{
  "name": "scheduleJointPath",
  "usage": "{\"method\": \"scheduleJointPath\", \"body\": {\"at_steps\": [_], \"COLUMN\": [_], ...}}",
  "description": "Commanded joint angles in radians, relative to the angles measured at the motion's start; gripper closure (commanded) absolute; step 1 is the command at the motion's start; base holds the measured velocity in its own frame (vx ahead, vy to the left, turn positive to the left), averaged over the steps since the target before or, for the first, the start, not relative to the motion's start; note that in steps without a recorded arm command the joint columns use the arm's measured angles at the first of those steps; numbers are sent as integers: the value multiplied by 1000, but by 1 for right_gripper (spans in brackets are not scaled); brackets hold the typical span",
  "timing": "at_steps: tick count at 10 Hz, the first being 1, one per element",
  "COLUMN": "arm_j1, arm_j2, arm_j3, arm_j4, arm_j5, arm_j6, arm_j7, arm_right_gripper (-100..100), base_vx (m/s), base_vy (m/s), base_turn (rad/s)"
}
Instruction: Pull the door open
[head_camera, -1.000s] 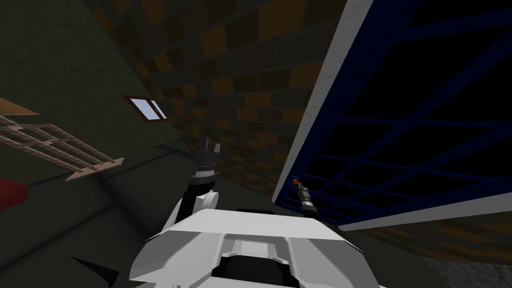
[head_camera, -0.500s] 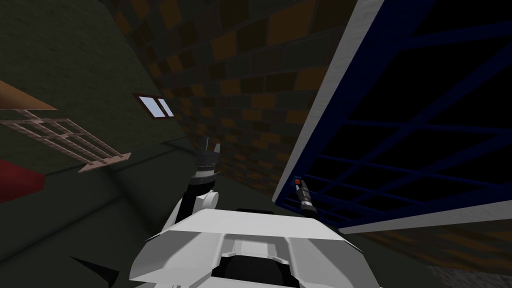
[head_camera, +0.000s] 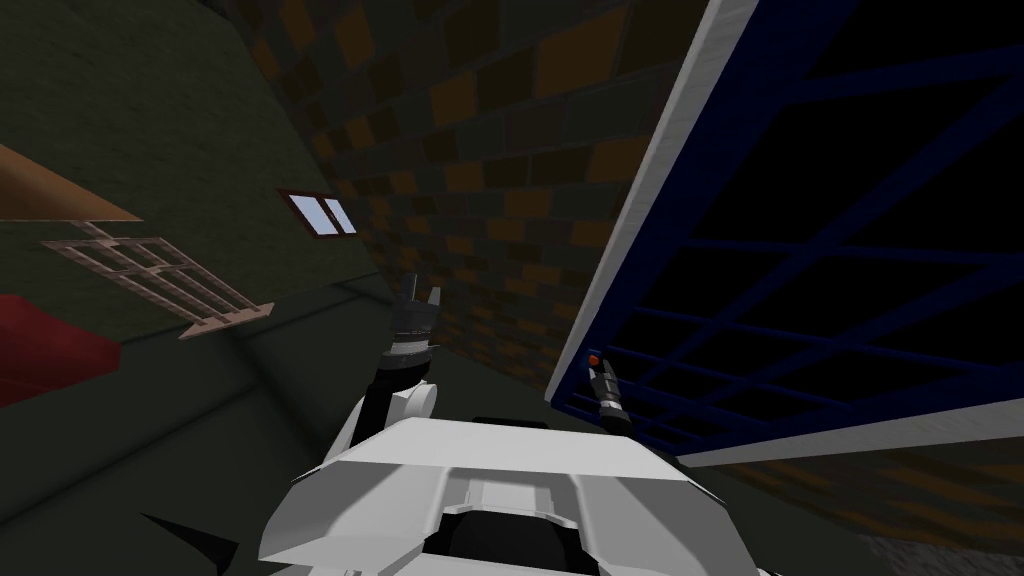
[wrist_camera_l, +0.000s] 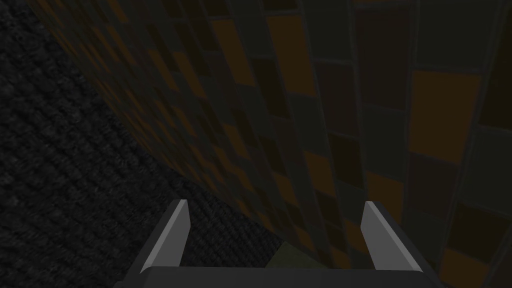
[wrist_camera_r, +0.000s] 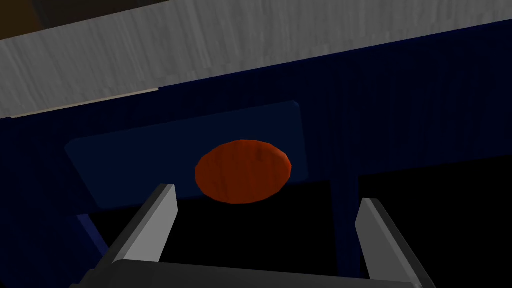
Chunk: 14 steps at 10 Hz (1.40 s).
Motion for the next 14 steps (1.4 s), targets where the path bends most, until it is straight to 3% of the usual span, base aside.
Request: {"method": "scheduleJointPath", "body": {"at_steps": [1, 14], "arm_j1": [-5, -35], "arm_j2": [2, 28], "arm_j3": [4, 64], "arm_j4": [4, 1], "arm_j5": [-10, -162], "arm_j6": [0, 17], "arm_j7": [-32, -361], "arm_right_gripper": [-100, -100], "base_vx": [-45, -54], "base_vy": [-10, -9], "base_turn": [14, 34]}}
